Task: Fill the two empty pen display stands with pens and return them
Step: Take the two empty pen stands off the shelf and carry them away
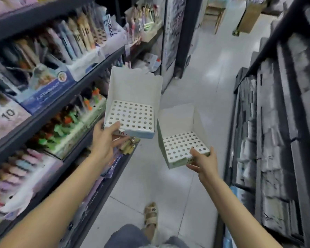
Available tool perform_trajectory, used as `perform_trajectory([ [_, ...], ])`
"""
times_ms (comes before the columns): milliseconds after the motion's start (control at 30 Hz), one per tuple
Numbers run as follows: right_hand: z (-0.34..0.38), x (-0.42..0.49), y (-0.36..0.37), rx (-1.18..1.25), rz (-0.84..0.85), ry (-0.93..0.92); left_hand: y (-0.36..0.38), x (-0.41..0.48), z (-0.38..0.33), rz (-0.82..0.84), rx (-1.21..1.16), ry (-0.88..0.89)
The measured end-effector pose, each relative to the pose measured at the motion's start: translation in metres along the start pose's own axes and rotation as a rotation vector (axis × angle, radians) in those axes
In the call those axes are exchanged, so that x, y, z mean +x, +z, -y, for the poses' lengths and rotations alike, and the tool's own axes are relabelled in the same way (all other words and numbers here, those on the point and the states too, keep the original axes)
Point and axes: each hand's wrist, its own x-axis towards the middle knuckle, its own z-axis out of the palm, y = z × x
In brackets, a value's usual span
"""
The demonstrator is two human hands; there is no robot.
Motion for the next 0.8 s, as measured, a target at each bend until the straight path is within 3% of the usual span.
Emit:
perform_trajectory([
  [333, 0.129, 0.196, 0.054, 0.0, -0.02, -0.042, 0.158, 0.18, -0.039, -0.033, 0.017, 0.005],
  [800, 0.353, 0.487, 0.165, -0.109, 0.214, -0.149, 0.346, 0.382, -0.099, -0.246, -0.109, 0.191],
])
